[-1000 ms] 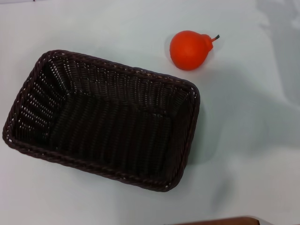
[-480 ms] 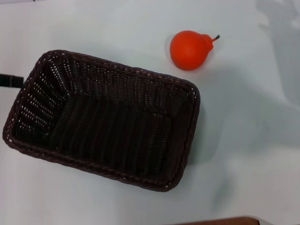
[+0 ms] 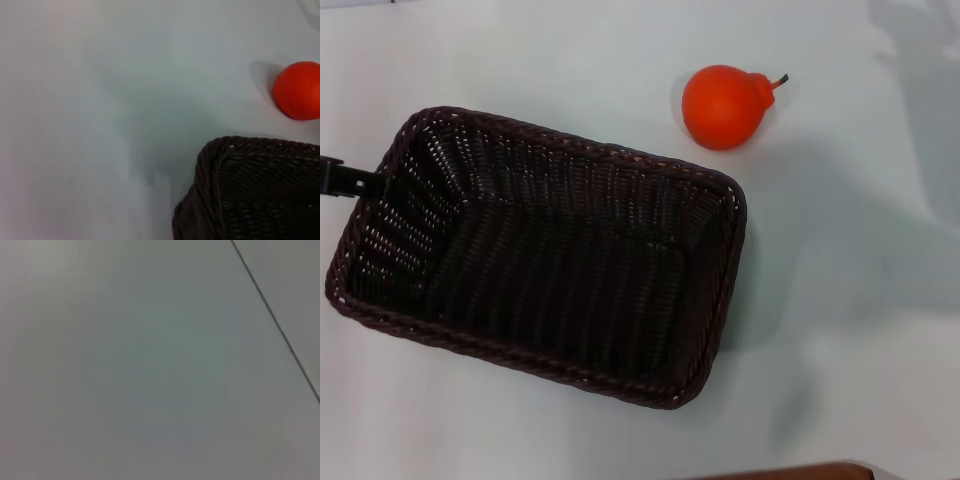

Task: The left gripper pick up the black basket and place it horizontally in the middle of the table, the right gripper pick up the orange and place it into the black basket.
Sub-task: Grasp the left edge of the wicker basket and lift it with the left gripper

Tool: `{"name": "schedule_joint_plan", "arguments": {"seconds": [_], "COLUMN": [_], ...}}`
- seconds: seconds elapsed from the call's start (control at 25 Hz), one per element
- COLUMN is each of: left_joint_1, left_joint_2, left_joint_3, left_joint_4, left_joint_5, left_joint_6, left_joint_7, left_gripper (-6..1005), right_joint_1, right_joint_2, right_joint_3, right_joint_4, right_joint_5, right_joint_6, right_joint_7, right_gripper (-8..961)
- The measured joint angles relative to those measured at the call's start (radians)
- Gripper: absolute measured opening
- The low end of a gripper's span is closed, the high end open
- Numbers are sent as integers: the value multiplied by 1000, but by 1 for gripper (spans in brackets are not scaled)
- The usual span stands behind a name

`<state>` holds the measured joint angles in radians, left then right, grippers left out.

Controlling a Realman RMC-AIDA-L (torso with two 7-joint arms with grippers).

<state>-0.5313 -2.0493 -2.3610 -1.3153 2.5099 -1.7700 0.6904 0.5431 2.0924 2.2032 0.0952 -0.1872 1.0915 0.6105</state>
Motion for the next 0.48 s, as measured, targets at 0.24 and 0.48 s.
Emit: {"name": "schedule_joint_plan", "arguments": {"seconds": [0.24,0.48], "left_joint_1": [-17,-27], "left_joint_2": [-1,-7], "left_joint_3": [14,25], "left_joint_4": [41,75], "left_joint_5": [18,50], "left_joint_6": [25,44], "left_joint_7": [-8,-8], "left_gripper": [832,804], "right_joint_1": [1,8], "right_joint_2": [-2,-3], "right_joint_3": [5,6], "right_joint_4": [8,24], "right_joint_5": [0,0], "right_joint_6": [-7,-47], "right_joint_7": [-1,-4], "right_gripper": [659,659]}}
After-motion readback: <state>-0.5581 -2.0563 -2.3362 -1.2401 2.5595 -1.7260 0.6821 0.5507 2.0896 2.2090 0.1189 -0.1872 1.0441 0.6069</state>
